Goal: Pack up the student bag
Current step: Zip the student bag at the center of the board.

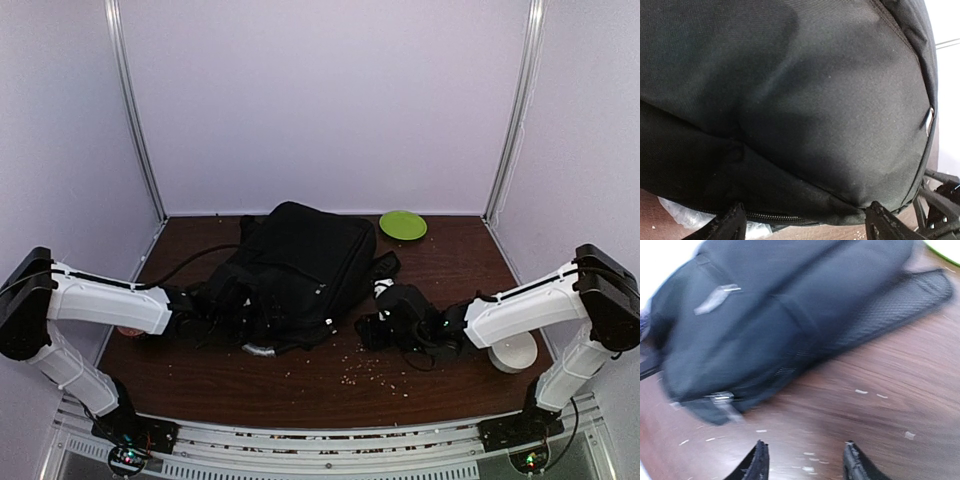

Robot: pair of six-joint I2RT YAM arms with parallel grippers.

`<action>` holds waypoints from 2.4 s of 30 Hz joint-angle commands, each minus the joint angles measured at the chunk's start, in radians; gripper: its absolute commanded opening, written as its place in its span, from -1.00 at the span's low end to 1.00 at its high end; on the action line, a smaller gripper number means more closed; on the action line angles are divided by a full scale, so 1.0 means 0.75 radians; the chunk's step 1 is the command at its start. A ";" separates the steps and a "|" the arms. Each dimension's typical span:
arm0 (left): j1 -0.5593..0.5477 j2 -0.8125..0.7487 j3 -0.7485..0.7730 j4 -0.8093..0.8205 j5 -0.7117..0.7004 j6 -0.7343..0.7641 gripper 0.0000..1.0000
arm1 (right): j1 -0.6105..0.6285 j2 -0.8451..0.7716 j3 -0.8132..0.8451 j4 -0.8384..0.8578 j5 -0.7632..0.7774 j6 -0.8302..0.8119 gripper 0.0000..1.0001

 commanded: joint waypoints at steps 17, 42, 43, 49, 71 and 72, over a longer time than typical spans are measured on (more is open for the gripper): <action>0.027 0.134 0.082 0.153 0.088 -0.112 0.57 | 0.015 0.257 0.220 0.150 -0.334 -0.048 -0.31; 0.015 0.012 0.062 0.103 0.074 -0.044 0.41 | 0.027 0.163 0.163 0.164 -0.401 0.150 -1.00; -0.005 -0.013 0.077 0.070 0.056 -0.014 0.45 | 0.029 0.158 0.153 0.192 -0.422 0.170 -1.00; -0.174 -0.080 0.266 -0.243 -0.181 0.398 0.60 | 0.044 0.130 0.128 0.341 -0.539 0.273 -1.00; -0.269 0.058 0.341 -0.182 -0.168 1.721 0.19 | 0.045 0.109 0.100 0.436 -0.618 0.374 -1.00; -0.269 0.084 0.360 -0.192 -0.166 1.727 0.19 | 0.044 0.112 0.101 0.436 -0.622 0.374 -1.00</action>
